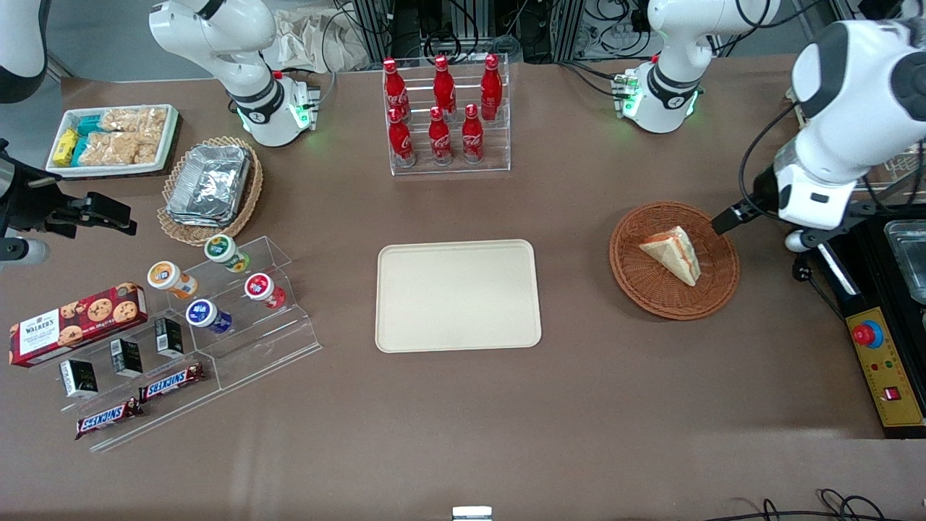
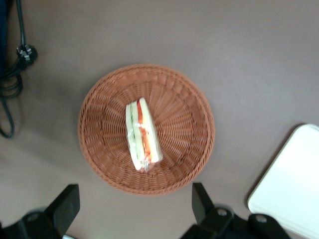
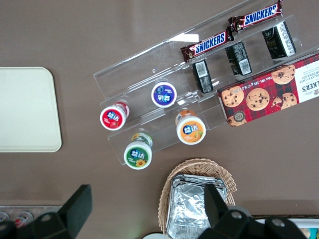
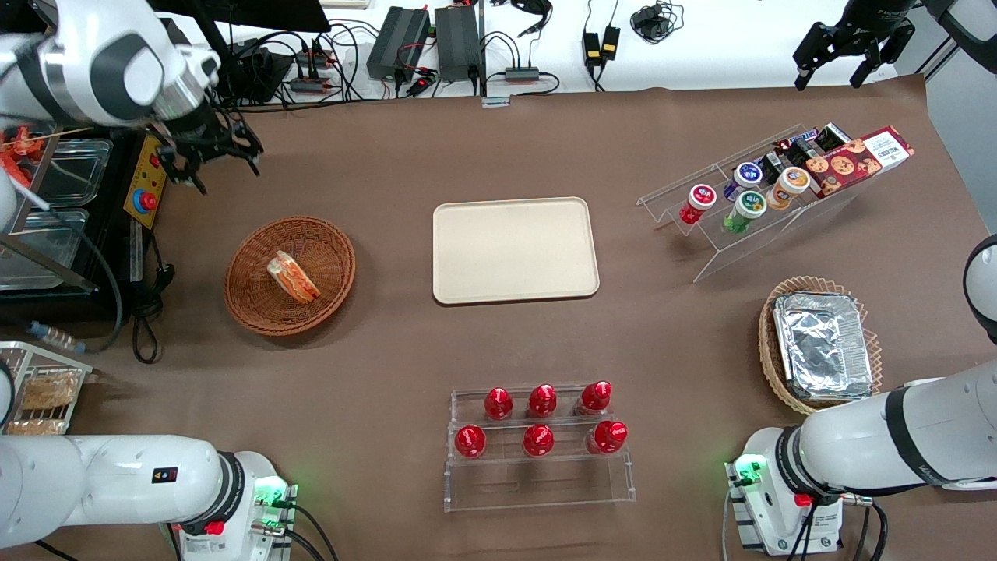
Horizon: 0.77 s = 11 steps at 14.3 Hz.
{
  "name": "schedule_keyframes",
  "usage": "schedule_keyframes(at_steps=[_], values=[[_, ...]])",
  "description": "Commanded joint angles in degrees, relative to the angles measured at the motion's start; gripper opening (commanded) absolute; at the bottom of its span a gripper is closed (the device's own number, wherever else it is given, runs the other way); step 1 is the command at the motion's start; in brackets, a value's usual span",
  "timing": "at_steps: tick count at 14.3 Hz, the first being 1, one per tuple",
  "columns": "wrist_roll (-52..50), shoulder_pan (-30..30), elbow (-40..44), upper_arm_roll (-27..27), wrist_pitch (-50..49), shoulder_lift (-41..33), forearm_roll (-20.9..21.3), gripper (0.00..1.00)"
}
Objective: Place sandwich from basket to tray
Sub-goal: 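Move the left gripper over the wrapped sandwich in the wicker basket, then lower the open left gripper around the sandwich and close it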
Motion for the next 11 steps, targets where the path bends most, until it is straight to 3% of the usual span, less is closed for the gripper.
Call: schedule_keyframes(at_steps=[1,5,11], values=[[-5.81,0.20,-8.04,-1.06,6.47,-3.56,-0.57,1.00],[-17.76,0.20,-15.86,-2.73,17.98,-2.60,-0.48,1.00],[-24.90,0.20,-24.84,-2.73,35.11,4.60,-0.57,1.00]])
